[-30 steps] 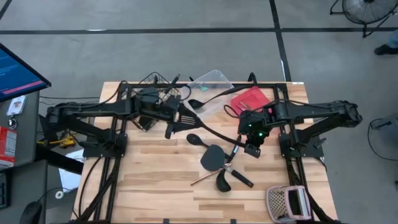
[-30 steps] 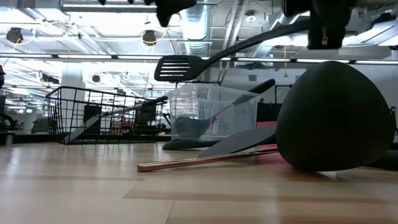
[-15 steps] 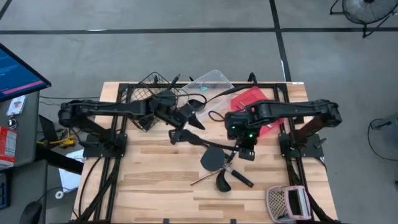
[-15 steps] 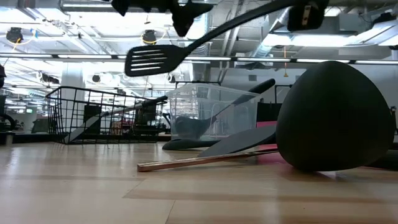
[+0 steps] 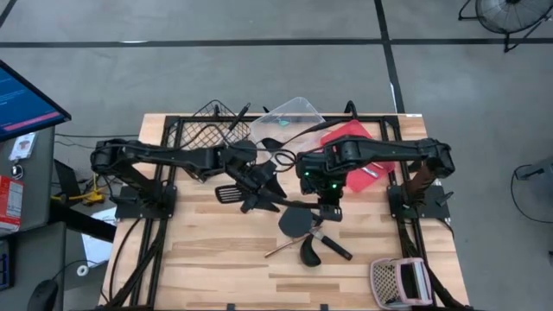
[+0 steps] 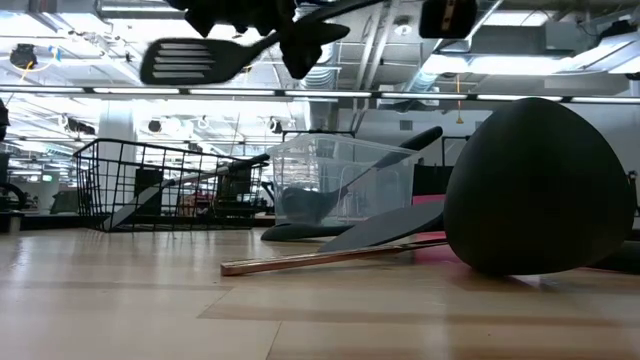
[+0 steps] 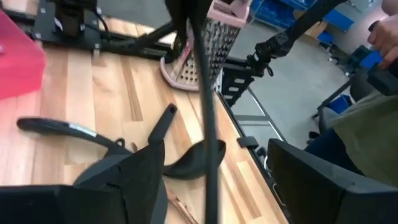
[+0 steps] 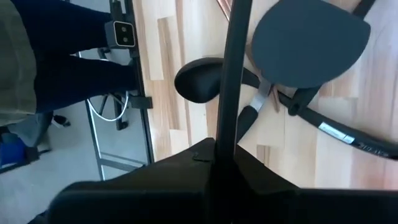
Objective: Pick & Place Kitchen Items
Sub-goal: Put the top spatula into the wire basket
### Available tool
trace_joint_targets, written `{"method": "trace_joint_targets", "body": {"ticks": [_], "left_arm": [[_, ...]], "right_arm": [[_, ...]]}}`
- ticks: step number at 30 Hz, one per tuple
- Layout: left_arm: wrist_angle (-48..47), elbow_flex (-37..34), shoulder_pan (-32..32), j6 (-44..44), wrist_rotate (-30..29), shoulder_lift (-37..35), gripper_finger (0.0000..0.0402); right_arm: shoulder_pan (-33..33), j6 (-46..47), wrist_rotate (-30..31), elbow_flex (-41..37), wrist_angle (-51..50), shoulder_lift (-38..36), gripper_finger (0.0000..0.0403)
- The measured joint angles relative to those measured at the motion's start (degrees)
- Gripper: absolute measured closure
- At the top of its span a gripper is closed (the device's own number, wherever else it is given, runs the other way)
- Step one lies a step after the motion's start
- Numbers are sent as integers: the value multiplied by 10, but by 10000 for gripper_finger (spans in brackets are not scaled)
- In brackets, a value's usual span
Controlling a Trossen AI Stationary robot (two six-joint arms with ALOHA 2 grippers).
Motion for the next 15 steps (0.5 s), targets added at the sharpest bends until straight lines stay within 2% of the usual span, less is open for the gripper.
{"method": "trace_joint_targets", "body": {"ticks": [4,7,15], "left_arm": [[-2,0,-3,-13,0,3,137],[-2,0,-3,-18,-9,3,164],[-1,0,-3,-30,-19,3,331]], "right_arm": [[0,-21,-9,5,0,8,394],[-1,-35,-9,5,0,7,394],[-5,-41,-4,5,5,7,396]]}}
